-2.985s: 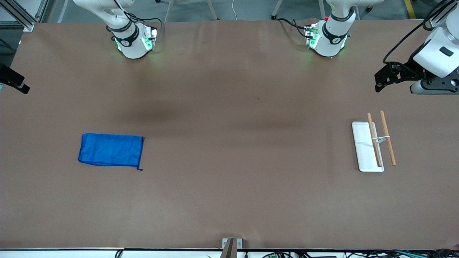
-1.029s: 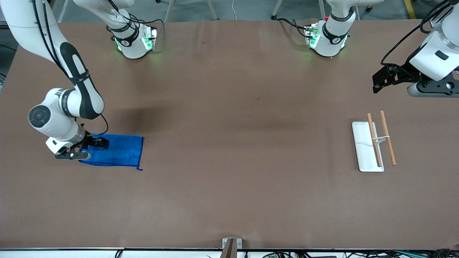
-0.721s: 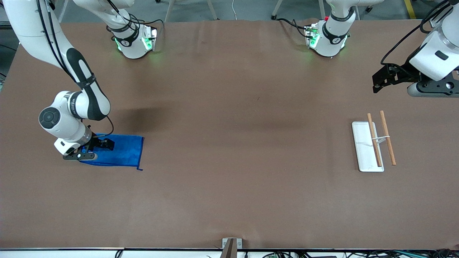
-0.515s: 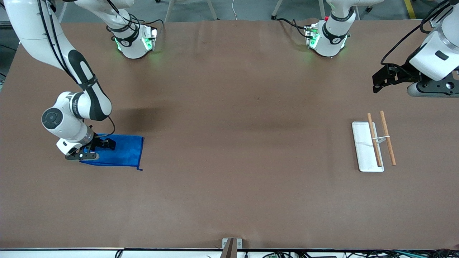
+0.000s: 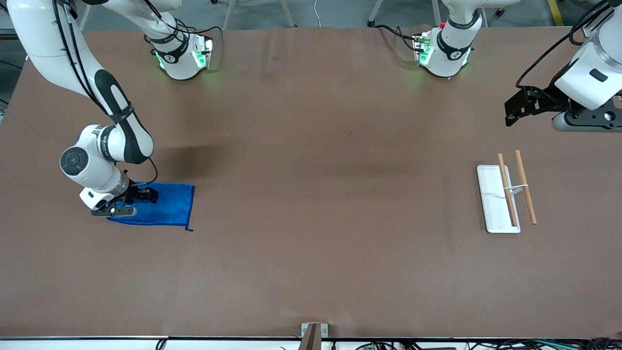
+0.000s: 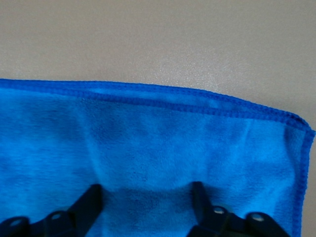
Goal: Right arm passes towel to left arm to hang
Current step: 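Close the right gripper on the blue towel edge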
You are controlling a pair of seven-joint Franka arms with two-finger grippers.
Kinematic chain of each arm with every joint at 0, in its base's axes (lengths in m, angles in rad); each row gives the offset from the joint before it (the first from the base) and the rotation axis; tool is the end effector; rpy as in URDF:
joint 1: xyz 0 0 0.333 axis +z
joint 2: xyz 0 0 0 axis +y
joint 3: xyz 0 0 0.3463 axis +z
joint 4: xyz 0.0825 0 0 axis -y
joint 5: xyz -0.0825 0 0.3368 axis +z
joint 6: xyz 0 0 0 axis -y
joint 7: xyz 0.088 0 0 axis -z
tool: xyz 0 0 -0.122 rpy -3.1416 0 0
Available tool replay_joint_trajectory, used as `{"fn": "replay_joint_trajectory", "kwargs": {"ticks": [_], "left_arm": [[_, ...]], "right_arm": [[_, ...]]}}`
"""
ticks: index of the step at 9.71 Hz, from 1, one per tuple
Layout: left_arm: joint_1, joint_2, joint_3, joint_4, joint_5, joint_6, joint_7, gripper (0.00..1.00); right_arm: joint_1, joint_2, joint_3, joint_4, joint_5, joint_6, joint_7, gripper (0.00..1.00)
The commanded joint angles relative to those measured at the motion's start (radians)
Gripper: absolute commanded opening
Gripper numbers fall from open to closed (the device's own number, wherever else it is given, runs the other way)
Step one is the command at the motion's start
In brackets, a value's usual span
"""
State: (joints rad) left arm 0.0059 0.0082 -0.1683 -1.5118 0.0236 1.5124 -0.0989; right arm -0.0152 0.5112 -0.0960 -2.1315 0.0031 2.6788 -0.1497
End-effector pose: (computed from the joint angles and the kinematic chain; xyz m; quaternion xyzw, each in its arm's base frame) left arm 0.4985 -0.0782 0.6555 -0.9994 0.0311 0.0023 0.0115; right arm 0.5642 -0.0614 0.2209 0.9993 0.0244 0.0161 0.0249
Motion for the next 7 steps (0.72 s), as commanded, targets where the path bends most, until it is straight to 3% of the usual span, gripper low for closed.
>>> {"fn": "replay_joint_trajectory", "kwargs": {"ticks": [1, 3, 4, 5, 7], "left_arm": [[0.0, 0.013, -0.005, -0.022, 0.018, -0.006, -0.013, 1.0], [0.0, 0.015, -0.005, -0.022, 0.018, -0.006, -0.013, 1.0], [0.002, 0.015, -0.005, -0.022, 0.018, -0.006, -0.013, 1.0], [0.002, 0.015, -0.005, -0.022, 0.018, -0.006, -0.013, 1.0], [0.002, 0.016, -0.005, -0.022, 0.018, -0.006, -0.013, 1.0]], "right_arm": [[-0.006, 0.012, 0.005, -0.011, 0.011, 0.018, -0.027, 0.32], [-0.006, 0.018, 0.005, -0.005, 0.009, 0.009, -0.027, 0.09], [-0.003, 0.009, 0.005, -0.002, 0.011, -0.011, -0.027, 0.03], [-0.003, -0.018, 0.005, 0.019, 0.011, -0.086, -0.027, 0.01], [-0.002, -0.097, 0.007, 0.149, 0.012, -0.376, -0.024, 0.01]]}}
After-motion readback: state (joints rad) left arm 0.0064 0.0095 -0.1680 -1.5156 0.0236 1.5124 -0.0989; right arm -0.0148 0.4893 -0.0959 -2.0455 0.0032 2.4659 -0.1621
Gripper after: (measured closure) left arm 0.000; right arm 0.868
